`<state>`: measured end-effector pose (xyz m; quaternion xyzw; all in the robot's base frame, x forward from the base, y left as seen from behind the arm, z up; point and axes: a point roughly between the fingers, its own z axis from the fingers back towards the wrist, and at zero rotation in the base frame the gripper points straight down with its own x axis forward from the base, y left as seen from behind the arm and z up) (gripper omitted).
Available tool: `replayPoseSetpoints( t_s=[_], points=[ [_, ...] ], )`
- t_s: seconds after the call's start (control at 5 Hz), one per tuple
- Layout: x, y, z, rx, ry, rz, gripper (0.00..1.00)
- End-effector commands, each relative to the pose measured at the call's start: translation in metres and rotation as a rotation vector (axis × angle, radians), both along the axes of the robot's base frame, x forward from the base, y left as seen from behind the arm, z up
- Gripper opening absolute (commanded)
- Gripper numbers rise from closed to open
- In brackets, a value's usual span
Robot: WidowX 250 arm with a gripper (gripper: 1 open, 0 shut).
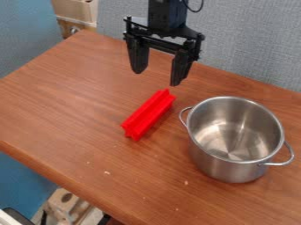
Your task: Put the red object in the metal pot
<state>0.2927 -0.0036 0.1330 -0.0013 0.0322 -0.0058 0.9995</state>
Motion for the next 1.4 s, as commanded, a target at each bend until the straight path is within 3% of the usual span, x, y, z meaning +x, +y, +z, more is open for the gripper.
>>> replayPoseSetpoints(
  t_s=[0.0, 0.4, 0.6, 1.2],
  points=[
    [0.006, 0.008, -0.01, 0.005, 0.011, -0.001, 1.0],
    [0.018, 0.024, -0.038, 0.007, 0.041, -0.008, 1.0],
    [0.021, 0.028, -0.05, -0.003, 0.055, -0.024, 1.0],
    [0.034, 0.034, -0.077, -0.011, 0.082, -0.067, 1.0]
  ],
)
